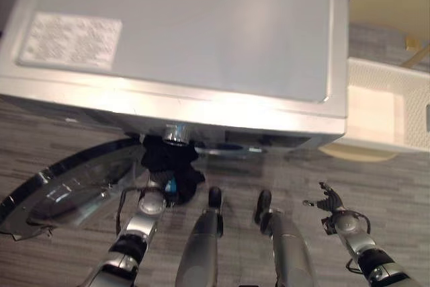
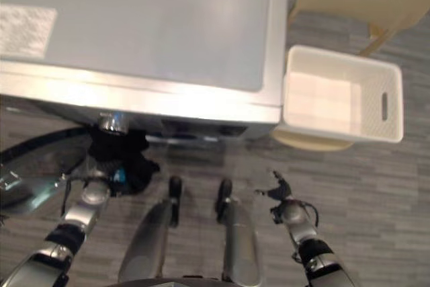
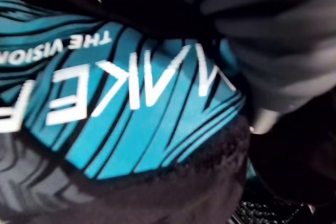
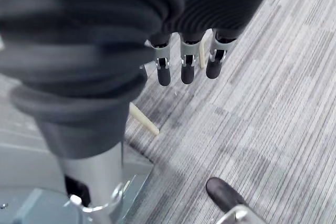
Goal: Grab the laundry basket,head to the washer,open it,put in the laundry and shut it.
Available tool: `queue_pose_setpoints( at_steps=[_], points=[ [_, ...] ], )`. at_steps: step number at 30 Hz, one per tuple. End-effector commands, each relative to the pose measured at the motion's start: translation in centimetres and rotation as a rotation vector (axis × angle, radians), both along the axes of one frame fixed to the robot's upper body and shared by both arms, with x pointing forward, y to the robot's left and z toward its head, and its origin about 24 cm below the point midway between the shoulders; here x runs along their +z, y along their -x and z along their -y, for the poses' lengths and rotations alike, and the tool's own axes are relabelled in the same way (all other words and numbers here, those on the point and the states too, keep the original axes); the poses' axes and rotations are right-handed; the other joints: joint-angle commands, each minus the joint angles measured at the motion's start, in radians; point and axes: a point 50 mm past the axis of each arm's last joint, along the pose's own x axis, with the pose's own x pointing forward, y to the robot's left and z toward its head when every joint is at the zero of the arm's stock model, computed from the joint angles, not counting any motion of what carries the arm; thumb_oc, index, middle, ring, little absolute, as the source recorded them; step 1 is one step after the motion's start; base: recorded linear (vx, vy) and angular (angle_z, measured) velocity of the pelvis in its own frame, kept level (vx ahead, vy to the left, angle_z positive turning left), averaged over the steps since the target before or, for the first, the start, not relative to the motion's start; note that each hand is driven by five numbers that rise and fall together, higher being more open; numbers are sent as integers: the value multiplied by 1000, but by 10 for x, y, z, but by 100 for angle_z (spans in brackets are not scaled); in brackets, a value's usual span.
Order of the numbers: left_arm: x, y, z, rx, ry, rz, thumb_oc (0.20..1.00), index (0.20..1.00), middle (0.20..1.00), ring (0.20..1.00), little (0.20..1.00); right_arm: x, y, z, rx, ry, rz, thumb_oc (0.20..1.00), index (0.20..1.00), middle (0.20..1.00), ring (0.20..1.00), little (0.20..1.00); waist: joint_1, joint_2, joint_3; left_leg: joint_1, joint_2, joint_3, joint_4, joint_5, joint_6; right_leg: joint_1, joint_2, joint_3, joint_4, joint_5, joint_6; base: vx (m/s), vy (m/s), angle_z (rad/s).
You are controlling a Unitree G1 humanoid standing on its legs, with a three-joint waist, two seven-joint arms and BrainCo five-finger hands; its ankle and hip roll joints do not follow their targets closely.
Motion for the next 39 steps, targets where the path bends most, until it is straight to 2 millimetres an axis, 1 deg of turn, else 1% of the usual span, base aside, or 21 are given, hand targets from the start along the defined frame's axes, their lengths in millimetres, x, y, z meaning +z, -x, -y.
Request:
queue_pose_setpoints(
  at_steps=[1, 2, 5, 6, 7, 10, 11, 12, 15, 16, 17, 20, 22, 24, 25, 26, 30, 35, 36, 38, 39],
  points=[
    [25, -5, 8, -17, -2, 162, 200, 200, 200, 200, 200, 7, 2, -8, -13, -29, 84, 1000, 1000, 1000, 1000, 1000, -11, -5, -66, -98, -6, -8, 74, -60, -7, -69, 10, 26, 12, -23, 29, -135, 27, -4],
    [25, -5, 8, -18, -2, 162, 200, 200, 200, 200, 200, 7, 2, -8, -14, -29, 84, 1000, 1000, 1000, 1000, 1000, -11, -5, -69, -104, -6, -8, 78, -62, -7, -74, 11, 26, 14, -24, 28, -89, 11, 4],
    [73, -32, 24, -52, -33, 346, 200, 200, 200, 200, 200, 41, -25, -18, 19, -23, 250, 1000, 1000, 1000, 1000, 1000, -31, -3, -68, -301, 8, -20, 235, -98, 1, -264, 7, 32, 159, -62, 19, -123, 11, 4],
    [73, -32, 25, -52, -33, 347, 200, 200, 200, 200, 200, 41, -25, -18, 18, -23, 251, 1000, 1000, 1000, 1000, 1000, -31, -2, -72, -309, 8, -21, 241, -100, 1, -272, 7, 32, 164, -64, 19, -122, 23, -4],
    [106, -46, 29, -55, -78, 459, 200, 200, 200, 200, 200, 62, -37, -19, 27, -19, 343, 1000, 1000, 1000, 1000, 1000, -42, 4, -64, -399, 15, -27, 308, -113, 2, -358, -1, 30, 230, -85, 15, -111, 23, -3],
    [159, -61, 32, -37, -186, 634, 200, 200, 200, 200, 200, 79, -45, -22, 43, -26, 432, 1000, 1000, 1000, 1000, 1000, -66, 15, -74, -529, 24, -35, 399, -131, 6, -484, -7, 38, 316, -114, 6, -62, 20, -1],
    [160, -61, 32, -38, -187, 636, 200, 200, 200, 200, 200, 80, -45, -22, 42, -26, 434, 1000, 1000, 1000, 1000, 1000, -65, 15, -77, -538, 24, -35, 405, -134, 6, -493, -8, 38, 322, -116, 6, -43, 28, 3],
    [201, -71, 26, 12, -298, 743, 200, 200, 200, 200, 200, 88, -45, -25, 69, -39, 478, 1000, 1000, 1000, 1000, 1000, -87, 18, -81, -607, 25, -40, 456, -143, 9, -555, -8, 51, 370, -128, -2, 0, 0, 0],
    [266, -78, 20, 91, -457, 900, 200, 200, 200, 200, 200, 87, -37, -31, 123, -61, 498, 1000, 1000, 1000, 1000, 1000, -114, 25, -92, -683, 31, -49, 502, -151, 13, -629, -6, 58, 414, -137, -7, -21, 2, -4],
    [267, -79, 21, 90, -458, 903, 200, 200, 200, 200, 200, 87, -37, -32, 121, -63, 500, 1000, 1000, 1000, 1000, 1000, -112, 24, -92, -688, 31, -49, 505, -151, 13, -633, -6, 58, 417, -138, -8, -14, -18, -13],
    [303, -77, 19, 135, -601, 996, 200, 200, 200, 200, 200, 88, -35, -35, 158, -63, 508, 1000, 1000, 1000, 1000, 1000, -128, 27, -93, -719, 32, -51, 520, -152, 12, -666, -2, 64, 432, -138, -8, -16, -18, -13],
    [326, -75, 19, 174, -714, 1047, 200, 200, 200, 200, 200, 88, -35, -36, 181, -57, 513, 1000, 1000, 1000, 1000, 1000, -134, 24, -96, -748, 32, -54, 533, -150, 11, -697, 5, 71, 438, -132, -7, -7, -8, -1],
    [364, -72, 16, 242, -924, 1102, 200, 200, 200, 200, 200, 90, -35, -33, 216, -52, 520, 1000, 1000, 1000, 1000, 1000, -152, 24, -103, -784, 37, -51, 539, -143, 7, -732, 13, 82, 434, -116, -2, -33, -4, -11],
    [382, -66, 14, 278, -1007, 1133, 238, 238, 238, 238, 238, 92, -35, -30, 229, -41, 522, 1000, 1000, 1000, 1000, 1000, -157, 27, -107, -797, 38, -49, 538, -139, 6, -744, 16, 85, 433, -111, 0, -16, -3, -2],
    [389, -65, 13, 292, -1051, 1131, 884, 884, 884, 884, 884, 92, -35, -28, 237, -35, 522, 1000, 1000, 1000, 1000, 1000, -160, 29, -109, -805, 40, -48, 538, -138, 5, -750, 19, 86, 429, -107, 1, 0, 0, 0],
    [390, -65, 14, 292, -1053, 1132, 1000, 1000, 1000, 1000, 1000, 93, -35, -29, 236, -36, 523, 1000, 1000, 1000, 1000, 1000, -159, 28, -109, -806, 40, -48, 538, -138, 5, -752, 20, 86, 428, -107, 1, -33, -1, 0],
    [392, -74, 10, 262, -1155, 990, 1000, 1000, 1000, 1000, 1000, 94, -38, -24, 235, -26, 510, 1000, 1000, 1000, 1000, 1000, -165, 36, -111, -821, 42, -43, 535, -126, 1, -764, 28, 90, 419, -95, 6, -8, -4, 0],
    [328, -96, -6, 144, -979, 723, 1000, 1000, 1000, 1000, 1000, 84, -31, -24, 238, -33, 449, 1000, 1000, 1000, 1000, 1000, -159, 37, -128, -770, 51, -36, 508, -124, 0, -729, 34, 85, 396, -93, 6, 3, -20, -5],
    [326, -96, -6, 144, -977, 720, 1000, 1000, 1000, 1000, 1000, 83, -30, -24, 239, -31, 446, 1000, 1000, 1000, 1000, 1000, -160, 38, -129, -766, 52, -35, 506, -124, 0, -726, 34, 85, 394, -92, 6, 7, -22, -10],
    [279, -102, -13, 120, -751, 623, 1000, 1000, 1000, 1000, 1000, 68, -24, -26, 217, -47, 382, 1000, 1000, 1000, 1000, 1000, -151, 38, -139, -700, 58, -31, 454, -117, -4, -675, 33, 74, 360, -89, 7, 3, -28, -9],
    [277, -102, -14, 121, -748, 620, 1000, 1000, 1000, 1000, 1000, 67, -24, -25, 219, -44, 379, 1000, 1000, 1000, 1000, 1000, -152, 40, -139, -694, 58, -30, 450, -116, -4, -670, 33, 74, 357, -88, 7, 1, -19, -3]
  ],
)
